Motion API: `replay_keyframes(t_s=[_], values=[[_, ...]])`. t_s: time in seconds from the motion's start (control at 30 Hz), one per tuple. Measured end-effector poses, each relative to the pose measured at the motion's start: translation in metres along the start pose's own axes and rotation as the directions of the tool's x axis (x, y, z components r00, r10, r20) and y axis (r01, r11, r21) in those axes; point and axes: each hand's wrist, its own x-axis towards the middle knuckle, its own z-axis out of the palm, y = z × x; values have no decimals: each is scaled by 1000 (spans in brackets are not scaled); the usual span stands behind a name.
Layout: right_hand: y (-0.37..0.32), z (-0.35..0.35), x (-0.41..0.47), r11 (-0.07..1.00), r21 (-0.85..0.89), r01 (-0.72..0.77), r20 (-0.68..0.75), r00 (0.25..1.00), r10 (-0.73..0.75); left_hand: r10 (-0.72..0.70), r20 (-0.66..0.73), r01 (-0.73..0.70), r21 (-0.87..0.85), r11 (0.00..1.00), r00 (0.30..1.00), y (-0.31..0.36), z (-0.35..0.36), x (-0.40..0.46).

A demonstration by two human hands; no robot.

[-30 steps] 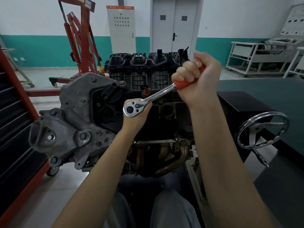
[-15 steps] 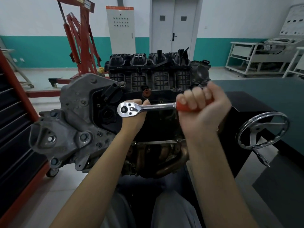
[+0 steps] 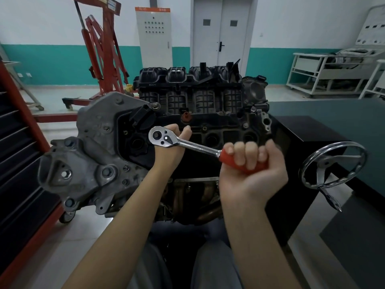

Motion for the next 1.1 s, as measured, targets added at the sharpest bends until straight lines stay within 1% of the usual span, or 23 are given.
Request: replay_keyframes(t_s=[0.1,0.17,0.27,0.33,0.43,0.5,0.57,0.67,0.77,0.83,0.93,1.03,1.1], values=[[-1,0,1,1000,-5,5,18,1000,-5,-1,11,1,-8,1000,1000,1,-1,1],[-7,11,19,998,-66,-25,57,998,29,-9,1,9,19,1000,1000,1,-1,1],[-15,36,55,971,-200,-128,89,985,148,6,-28,-5,48,999,1000,-2,1,2],[-15,52,73,942,-270,-199,97,968,233,9,-17,-8,53,999,1000,-5,1,2],[-14,63,83,918,-309,-250,106,950,294,2,-18,-2,37,999,1000,-5,1,0],[-13,57,76,935,-276,-222,109,959,260,28,-20,-27,36,999,999,-3,0,0],[-13,40,58,969,-196,-151,91,981,171,47,-9,-46,62,997,999,-1,-1,1],[-8,12,21,999,-29,-39,12,999,39,46,-26,-45,14,999,999,3,-1,0],[1,-3,-8,998,64,22,-40,999,-20,37,-64,-38,-19,999,997,6,2,-5],[4,-2,-10,998,58,31,-18,999,-30,7,-86,-10,-33,999,996,6,2,-4],[-1,13,11,1000,-22,10,61,998,-9,-26,-107,24,-26,999,994,4,4,0],[-9,35,47,989,-124,-77,132,987,93,-88,-158,81,-53,995,984,0,7,1],[-14,51,68,966,-205,-157,151,970,190,-91,-126,84,-62,995,988,-2,7,0]])
